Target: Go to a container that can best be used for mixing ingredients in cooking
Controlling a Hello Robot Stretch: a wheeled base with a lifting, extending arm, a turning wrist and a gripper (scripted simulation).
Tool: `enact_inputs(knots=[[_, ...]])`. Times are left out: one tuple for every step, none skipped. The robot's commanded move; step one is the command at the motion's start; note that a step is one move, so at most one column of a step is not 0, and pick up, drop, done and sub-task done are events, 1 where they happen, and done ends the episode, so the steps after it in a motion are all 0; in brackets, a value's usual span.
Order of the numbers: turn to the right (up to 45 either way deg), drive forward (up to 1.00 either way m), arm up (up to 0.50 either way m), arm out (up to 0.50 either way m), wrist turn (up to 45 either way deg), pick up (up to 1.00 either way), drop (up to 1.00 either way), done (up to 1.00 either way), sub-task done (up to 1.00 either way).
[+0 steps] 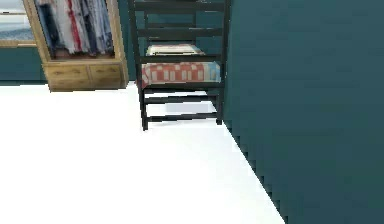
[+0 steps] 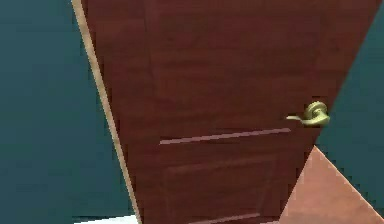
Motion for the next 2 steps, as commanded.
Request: enact_inputs(knots=[[0.0, 0.3, 0.0, 0.0, 0.0, 0.0, 0.0, 0.0, 0.0], [-12.0, 0.0, 0.0, 0.0, 0.0, 0.0, 0.0, 0.0, 0.0]])
